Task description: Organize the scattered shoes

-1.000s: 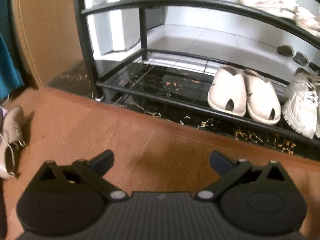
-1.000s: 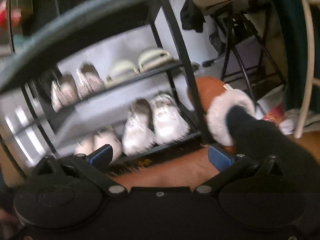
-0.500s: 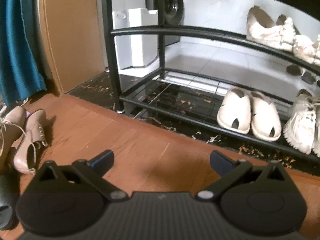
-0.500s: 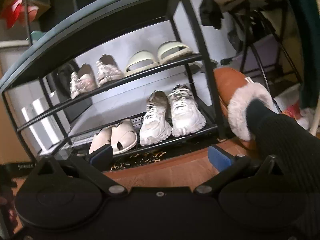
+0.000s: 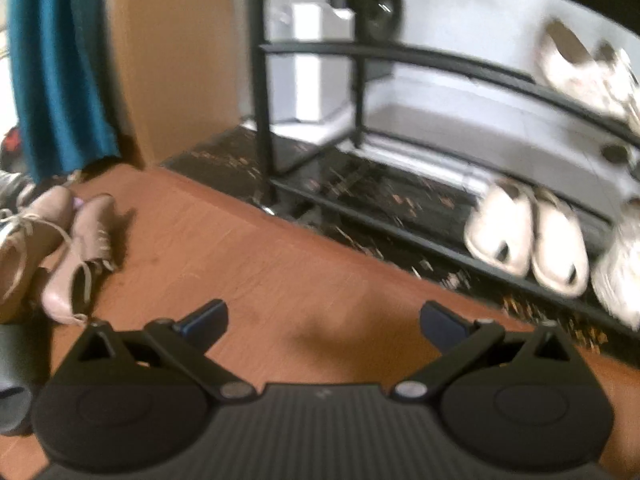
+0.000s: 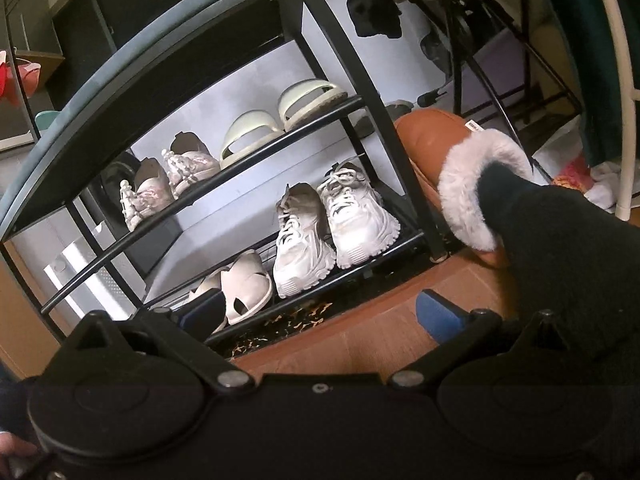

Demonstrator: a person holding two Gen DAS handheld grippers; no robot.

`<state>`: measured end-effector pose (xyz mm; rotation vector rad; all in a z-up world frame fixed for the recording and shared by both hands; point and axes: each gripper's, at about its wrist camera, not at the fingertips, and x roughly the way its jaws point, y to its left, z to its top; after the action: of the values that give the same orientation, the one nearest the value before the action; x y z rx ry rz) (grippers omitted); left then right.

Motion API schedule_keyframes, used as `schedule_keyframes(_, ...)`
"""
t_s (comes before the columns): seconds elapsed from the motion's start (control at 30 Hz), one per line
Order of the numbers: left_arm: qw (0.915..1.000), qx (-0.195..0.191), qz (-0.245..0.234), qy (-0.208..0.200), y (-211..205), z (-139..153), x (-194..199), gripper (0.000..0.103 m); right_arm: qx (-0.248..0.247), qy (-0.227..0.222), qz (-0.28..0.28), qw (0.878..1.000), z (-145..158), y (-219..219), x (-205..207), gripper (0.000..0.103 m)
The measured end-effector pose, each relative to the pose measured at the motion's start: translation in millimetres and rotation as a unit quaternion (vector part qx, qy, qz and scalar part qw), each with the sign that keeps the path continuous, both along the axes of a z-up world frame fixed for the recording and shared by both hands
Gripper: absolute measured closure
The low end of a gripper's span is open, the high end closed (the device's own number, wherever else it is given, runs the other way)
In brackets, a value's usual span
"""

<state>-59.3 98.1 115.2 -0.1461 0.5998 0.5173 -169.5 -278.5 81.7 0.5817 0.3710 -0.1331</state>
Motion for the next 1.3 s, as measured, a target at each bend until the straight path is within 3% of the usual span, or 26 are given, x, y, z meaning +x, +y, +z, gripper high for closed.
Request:
schedule_keyframes(0.17,0.9954,0.028,0.083,-0.038,24,14,-10,0.001,0.029,0.002,-0.006,1.000,-3,-6,1,0.000)
schedule_keyframes(0.27,0.9952,0.005,0.093,-0.031,34,14,-10,0.001,0.033,-0.002,-0.007,0.999,-2,-7,-2,0.000)
schedule_keyframes(0.47,0.9997,-0.022,0.003,-0.002,19,14,-5,0.001,0.021,0.006,-0.012,1.000,0,-4,-4,0.000)
schedule_keyframes(0.6,0.9975,-0.049,-0.048,0.017,4,10,-5,0.001,0.009,0.011,-0.025,1.000,0,-3,-2,0.000)
schedule_keyframes(0.7,0.9936,-0.068,-0.082,0.036,-10,5,-6,0.001,-0.019,0.049,-0.022,0.998,-2,0,11,0.000)
schedule_keyframes(0.83,0.9896,-0.063,-0.121,0.045,-32,1,-9,0.001,-0.062,0.109,-0.002,0.992,-9,8,36,0.000)
schedule_keyframes(0.97,0.9842,-0.042,-0.160,0.063,-54,-5,-7,0.001,-0.066,0.179,0.044,0.981,-26,18,64,0.000)
schedule_keyframes(1.2,0.9694,-0.008,-0.223,0.103,-86,-24,4,0.001,-0.108,0.135,0.045,0.984,-18,31,59,0.000)
schedule_keyframes(1.23,0.9673,-0.004,-0.227,0.112,-89,-27,6,0.001,-0.115,0.139,0.054,0.982,-18,34,60,0.000)
schedule_keyframes(1.3,0.9617,0.007,-0.236,0.138,-96,-36,10,0.001,-0.130,0.191,0.086,0.969,-28,41,69,0.000)
